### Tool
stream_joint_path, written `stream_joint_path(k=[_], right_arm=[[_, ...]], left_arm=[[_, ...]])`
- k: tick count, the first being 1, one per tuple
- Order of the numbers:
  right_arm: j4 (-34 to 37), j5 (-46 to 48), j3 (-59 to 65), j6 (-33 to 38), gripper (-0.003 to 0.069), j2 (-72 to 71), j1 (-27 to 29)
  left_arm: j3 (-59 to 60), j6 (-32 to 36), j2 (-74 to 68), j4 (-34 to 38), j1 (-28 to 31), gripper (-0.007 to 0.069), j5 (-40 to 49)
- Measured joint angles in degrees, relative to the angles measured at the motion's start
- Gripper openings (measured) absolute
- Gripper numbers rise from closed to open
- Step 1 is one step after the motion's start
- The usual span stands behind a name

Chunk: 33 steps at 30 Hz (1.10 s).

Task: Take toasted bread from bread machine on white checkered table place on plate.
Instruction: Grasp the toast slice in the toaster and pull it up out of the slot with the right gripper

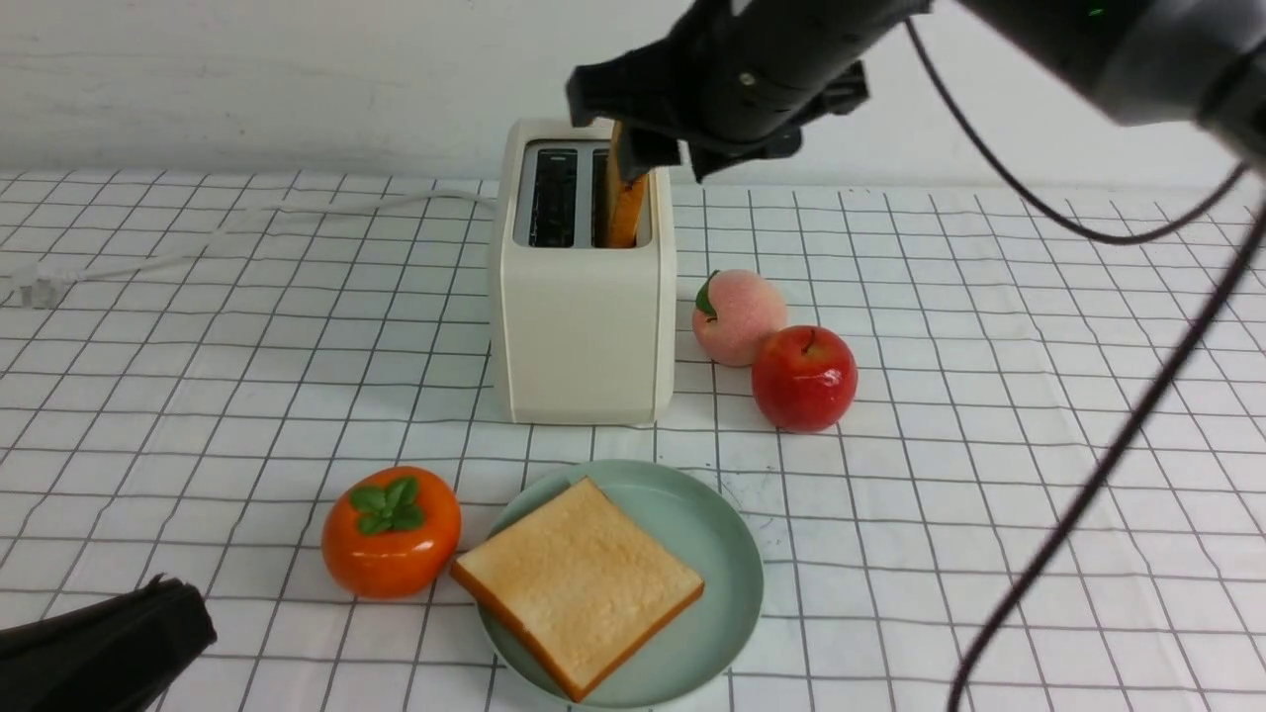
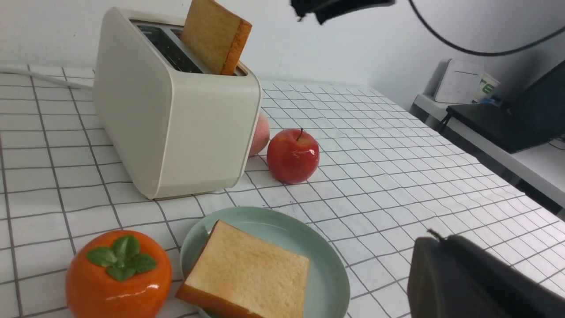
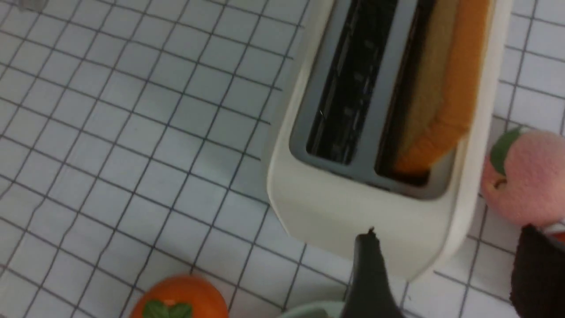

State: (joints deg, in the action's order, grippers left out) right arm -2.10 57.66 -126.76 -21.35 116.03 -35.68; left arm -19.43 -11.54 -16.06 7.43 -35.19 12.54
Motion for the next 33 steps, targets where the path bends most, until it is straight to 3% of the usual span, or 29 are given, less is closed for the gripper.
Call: stream_joint_path(k=[5, 12, 28, 33], right_arm=[[-4.28, -8.24, -2.67, -1.75, 0.0472, 5.7, 0.06], [-11.98, -15.79, -2.67, -8.12, 0.0402, 9.27, 1.42], [-12.08, -18.99, -2.97, -9.02, 0.0351, 13.31, 2.87], [-11.38, -19.11, -3.04, -9.02, 0.0223, 13.46, 3.5]], left_arm=[[0.0, 0.0, 0.0, 0.0, 0.0, -0.0013, 0.17], [0.0, 0.0, 0.0, 0.0, 0.0, -0.0013, 0.23], [0.0, 0.0, 0.0, 0.0, 0.0, -0.0011, 0.34], [0.0, 0.0, 0.0, 0.0, 0.0, -0.001, 0.64]])
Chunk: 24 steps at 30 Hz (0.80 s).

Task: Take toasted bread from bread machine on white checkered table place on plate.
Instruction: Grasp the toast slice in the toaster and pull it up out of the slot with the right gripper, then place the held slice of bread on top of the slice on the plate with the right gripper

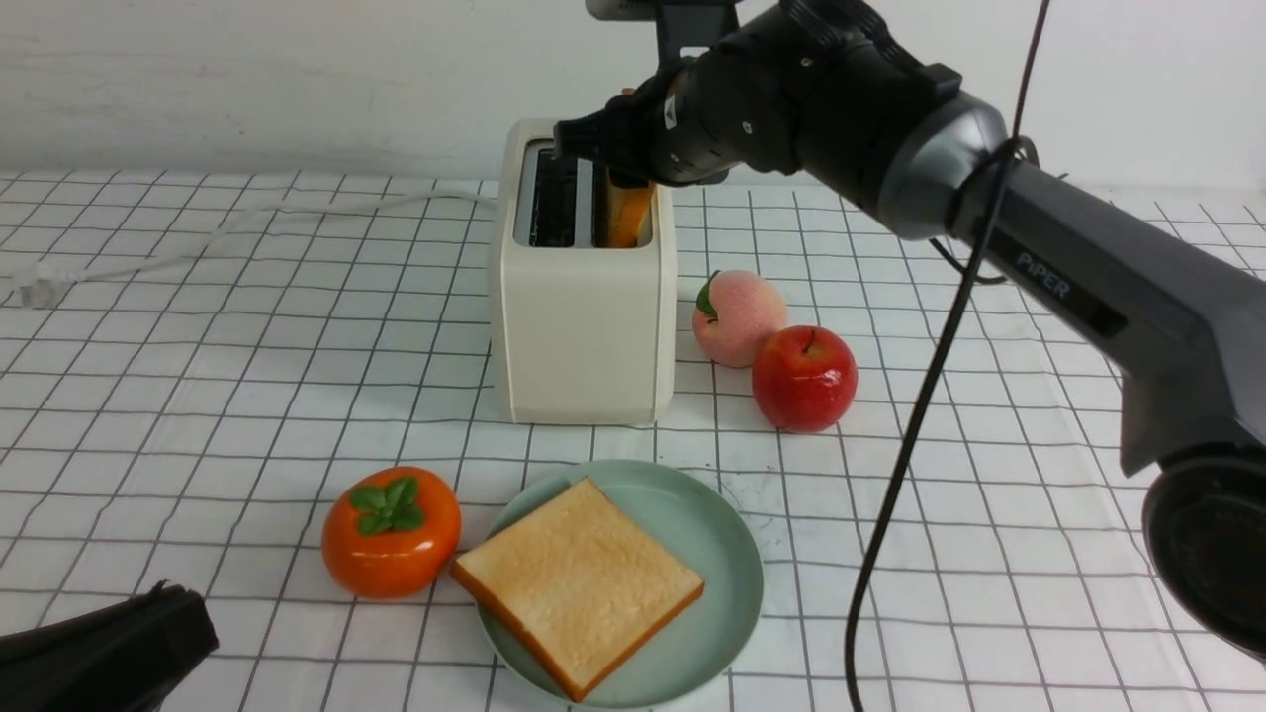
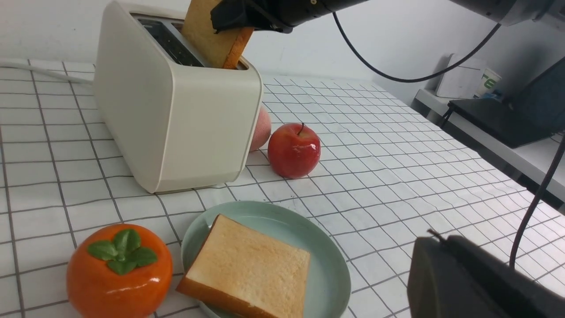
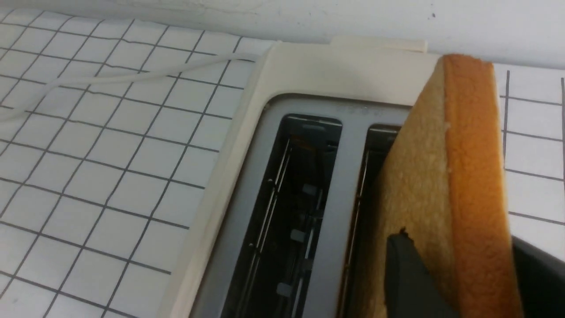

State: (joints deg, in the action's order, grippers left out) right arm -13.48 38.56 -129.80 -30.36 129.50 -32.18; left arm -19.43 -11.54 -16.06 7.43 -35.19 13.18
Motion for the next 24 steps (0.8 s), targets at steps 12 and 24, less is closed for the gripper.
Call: stream_joint_path(k=[12, 24], right_arm=[[1.05, -1.73, -0.19, -0.07, 0.0113, -0.7, 0.05], [1.15, 4.95, -0.33, 2.95, 0.0113, -16.27, -1.09]], left_arm=[[0.0, 0.01, 0.0, 0.0, 0.0, -0.0002, 0.78], [0.0, 0.01, 0.0, 0.0, 0.0, 0.0003, 1.2]])
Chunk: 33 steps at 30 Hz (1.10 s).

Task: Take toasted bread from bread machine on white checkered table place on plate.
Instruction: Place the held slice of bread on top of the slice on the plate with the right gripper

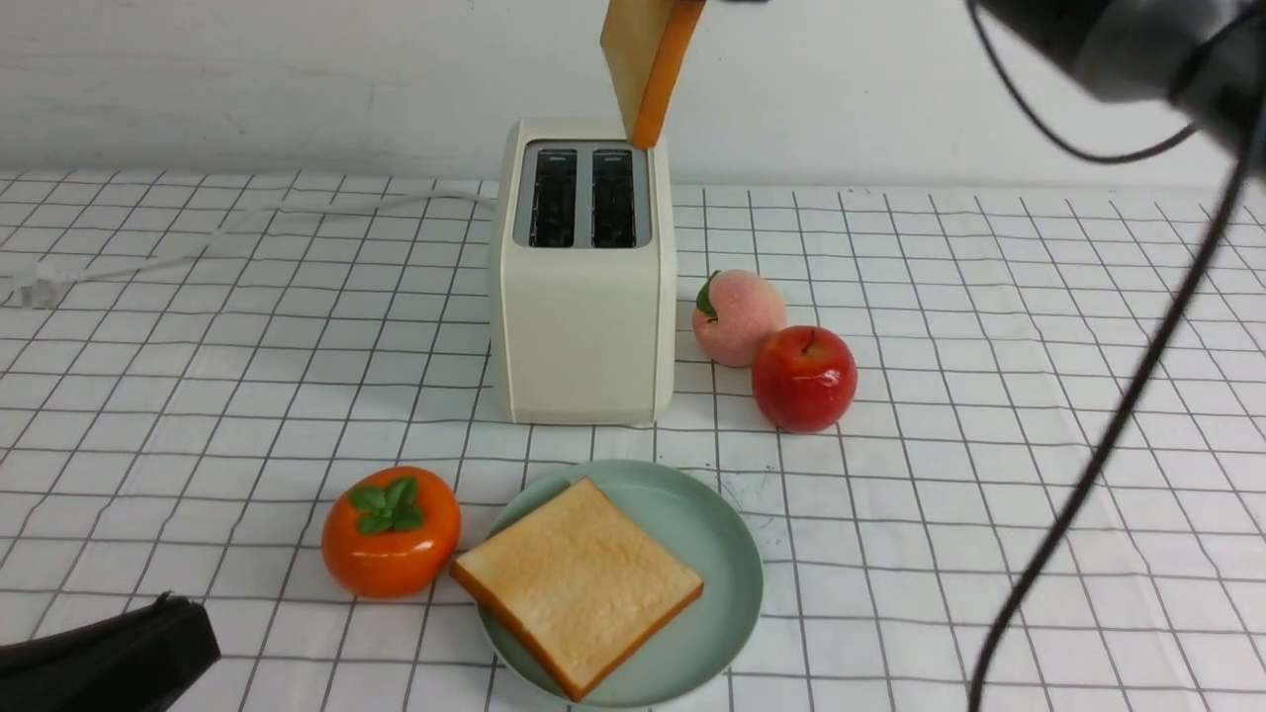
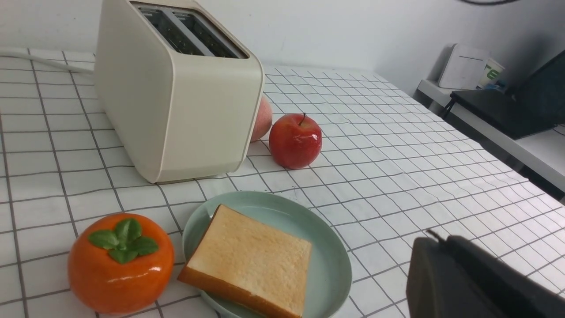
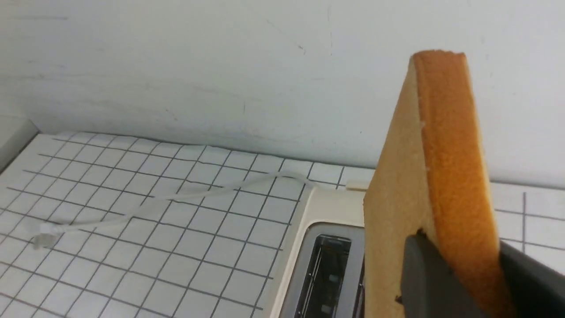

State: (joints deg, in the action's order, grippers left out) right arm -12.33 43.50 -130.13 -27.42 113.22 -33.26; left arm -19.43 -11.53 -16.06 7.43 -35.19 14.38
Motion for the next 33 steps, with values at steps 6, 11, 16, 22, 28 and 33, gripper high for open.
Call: stream_joint_path(k=[6, 11, 16, 22, 28, 33], right_arm=[[8.8, 20.39, -0.6, 13.11, 0.0113, -9.81, -2.42], [14.93, 28.44, 5.1, 18.32, 0.0113, -13.74, -2.44], [20.14, 28.52, 20.17, 19.21, 0.0113, -20.05, -2.44], [30.12, 17.89, 48.37, 20.15, 0.0113, -31.14, -2.44], [54.22, -10.13, 66.03, 37.43, 0.0113, -30.61, -2.44], [73.52, -15.8, 67.59, 54.62, 0.0113, -27.54, -2.44]], left_arm=[[0.0, 0.0, 0.0, 0.0, 0.0, 0.0005, 0.04], [0.0, 0.0, 0.0, 0.0, 0.0, 0.0005, 0.04], [0.0, 0.0, 0.0, 0.0, 0.0, 0.0008, 0.06], [0.0, 0.05, 0.0, 0.0, 0.0, 0.0012, 0.06], [0.0, 0.05, 0.0, 0.0, 0.0, 0.0017, 0.06], [0.0, 0.05, 0.0, 0.0, 0.0, 0.0019, 0.06]])
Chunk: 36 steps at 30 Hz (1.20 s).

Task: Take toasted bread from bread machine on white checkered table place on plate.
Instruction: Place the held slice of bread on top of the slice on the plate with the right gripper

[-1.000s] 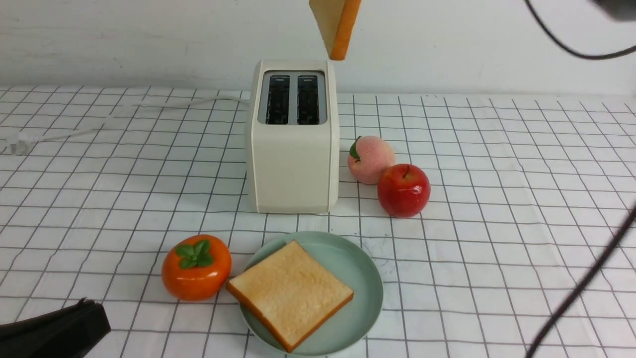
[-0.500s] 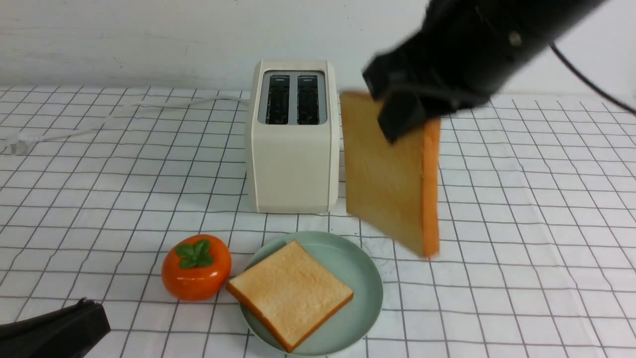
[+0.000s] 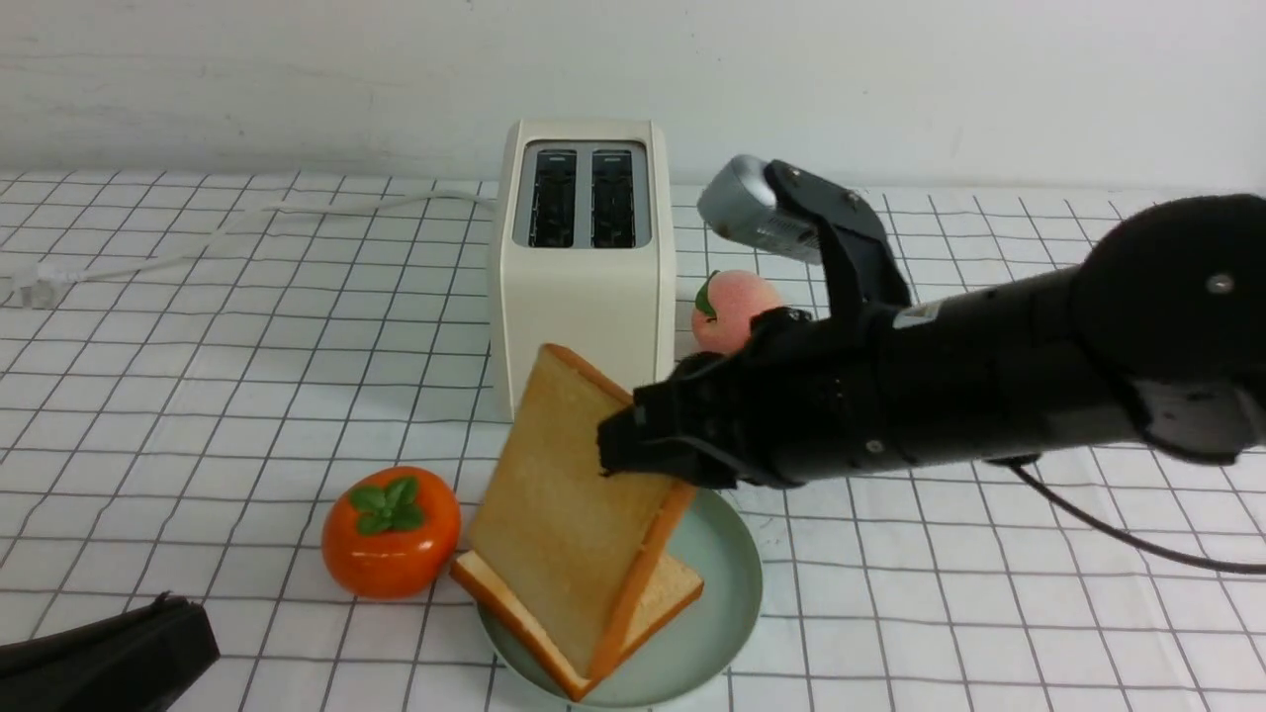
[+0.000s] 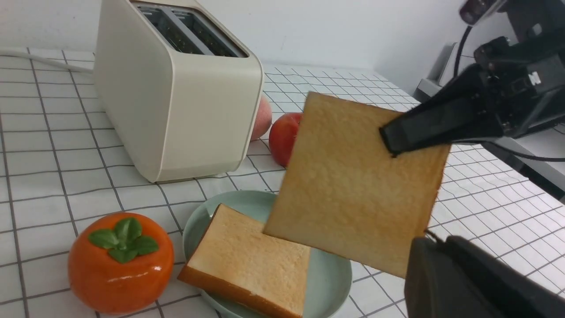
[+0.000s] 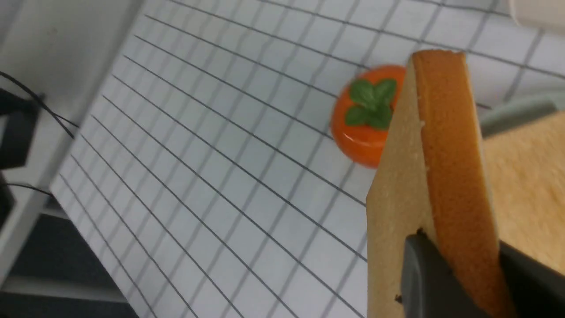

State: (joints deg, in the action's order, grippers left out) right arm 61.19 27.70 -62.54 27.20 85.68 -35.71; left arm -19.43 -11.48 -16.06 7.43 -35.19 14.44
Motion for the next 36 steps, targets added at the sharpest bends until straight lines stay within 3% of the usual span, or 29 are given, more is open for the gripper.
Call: stream_joint_path(k=[1, 2, 3, 7, 10, 18, 36], right_arm=[[9.06, -0.01, 0.0, 8.57, 0.0113, 2.05, 0.0], [10.03, -0.01, 0.0, 9.48, 0.0113, 2.3, 0.0], [17.83, -0.01, 0.0, 17.06, 0.0113, 4.64, 0.0], [29.83, -0.22, 0.04, 27.69, 0.0113, 8.88, 1.07], [35.01, 1.03, 0.04, 31.93, 0.0113, 11.37, 3.01], [36.42, 5.37, 0.04, 33.58, 0.0113, 16.22, 5.9], [34.85, 1.3, 0.04, 32.27, 0.0137, 19.5, 6.08]], left_arm=[[0.0, 0.0, 0.0, 0.0, 0.0, 0.002, 0.0], [0.0, 0.0, 0.0, 0.0, 0.0, 0.002, 0.0], [0.0, 0.0, 0.0, -0.1, 0.0, 0.002, 0.0], [0.0, 0.0, 0.0, -0.18, 0.0, 0.002, 0.0], [0.0, 0.0, 0.0, -0.23, 0.0, 0.002, 0.0], [0.0, 0.0, 0.0, -0.23, 0.0, 0.002, 0.0], [0.0, 0.06, 0.0, -0.23, 0.0, 0.002, 0.05]])
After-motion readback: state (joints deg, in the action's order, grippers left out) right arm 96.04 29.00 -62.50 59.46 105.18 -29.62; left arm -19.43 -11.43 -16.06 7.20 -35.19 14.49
